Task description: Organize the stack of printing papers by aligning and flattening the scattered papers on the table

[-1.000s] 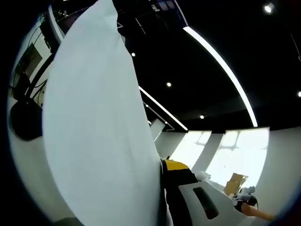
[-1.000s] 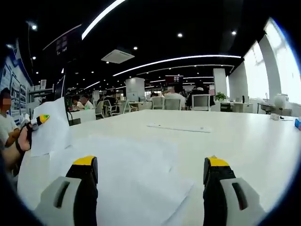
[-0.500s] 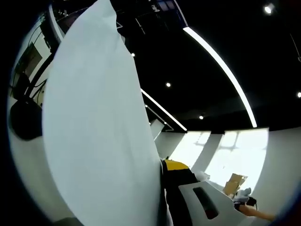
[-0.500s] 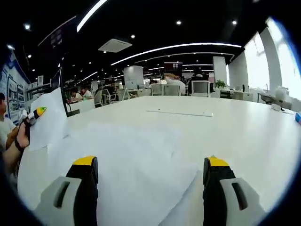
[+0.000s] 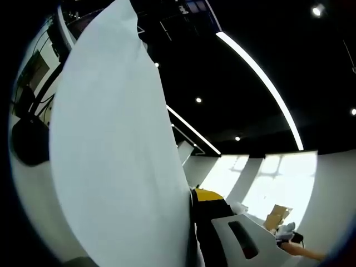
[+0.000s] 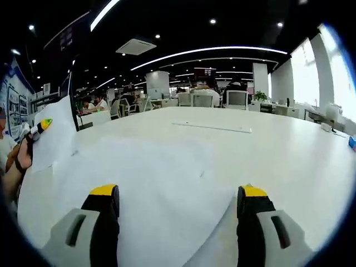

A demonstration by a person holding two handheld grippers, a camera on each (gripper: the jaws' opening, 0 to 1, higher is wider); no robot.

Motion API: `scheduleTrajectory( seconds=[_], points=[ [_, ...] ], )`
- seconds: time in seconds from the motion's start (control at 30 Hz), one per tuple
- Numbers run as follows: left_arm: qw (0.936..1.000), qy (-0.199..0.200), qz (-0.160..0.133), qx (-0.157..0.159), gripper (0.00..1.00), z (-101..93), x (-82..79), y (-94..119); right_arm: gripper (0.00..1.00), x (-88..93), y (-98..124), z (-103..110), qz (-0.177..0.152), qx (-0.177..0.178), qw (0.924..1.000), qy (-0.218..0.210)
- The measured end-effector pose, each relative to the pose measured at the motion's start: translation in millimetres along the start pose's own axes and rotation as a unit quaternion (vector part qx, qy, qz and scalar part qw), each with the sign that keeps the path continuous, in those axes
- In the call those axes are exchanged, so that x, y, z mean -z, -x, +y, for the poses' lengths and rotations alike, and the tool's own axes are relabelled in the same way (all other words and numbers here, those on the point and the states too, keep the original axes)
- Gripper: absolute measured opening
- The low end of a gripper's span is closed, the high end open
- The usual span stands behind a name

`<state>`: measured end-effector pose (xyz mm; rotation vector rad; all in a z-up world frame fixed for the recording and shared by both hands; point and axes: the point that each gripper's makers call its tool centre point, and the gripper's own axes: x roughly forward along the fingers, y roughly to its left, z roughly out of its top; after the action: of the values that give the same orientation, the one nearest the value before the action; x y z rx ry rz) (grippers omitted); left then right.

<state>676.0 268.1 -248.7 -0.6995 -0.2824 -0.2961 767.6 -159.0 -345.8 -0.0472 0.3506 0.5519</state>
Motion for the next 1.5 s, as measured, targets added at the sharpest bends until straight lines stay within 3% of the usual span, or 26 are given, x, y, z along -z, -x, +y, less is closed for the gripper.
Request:
scheduleTrajectory(
  seconds=[0.17,0.63,0.83,1.17,1.5],
  points=[
    [1.0,0.0,0.0,0.0,0.07,0.0,-0.2,0,0.79,8.0,-2,2,0.019,0.003,0.9996,0.019],
    [1.0,0.0,0.001,0.001,0.07,-0.9,0.6,0,0.73,7.6,-1,0,0.021,0.004,0.9995,0.025],
    [1.0,-0.001,0.001,0.0,0.07,-1.6,1.1,0,0.72,4.5,0,-1,0.015,0.008,0.9988,0.046],
    [1.0,-0.001,0.002,0.0,0.07,1.4,0.2,0,0.54,0.0,0,11,0.008,-0.015,0.9953,0.095],
    [1.0,-0.001,0.001,0.0,0.07,1.3,-0.1,0,0.43,1.5,-3,17,0.012,-0.035,0.995,0.093]
  ],
)
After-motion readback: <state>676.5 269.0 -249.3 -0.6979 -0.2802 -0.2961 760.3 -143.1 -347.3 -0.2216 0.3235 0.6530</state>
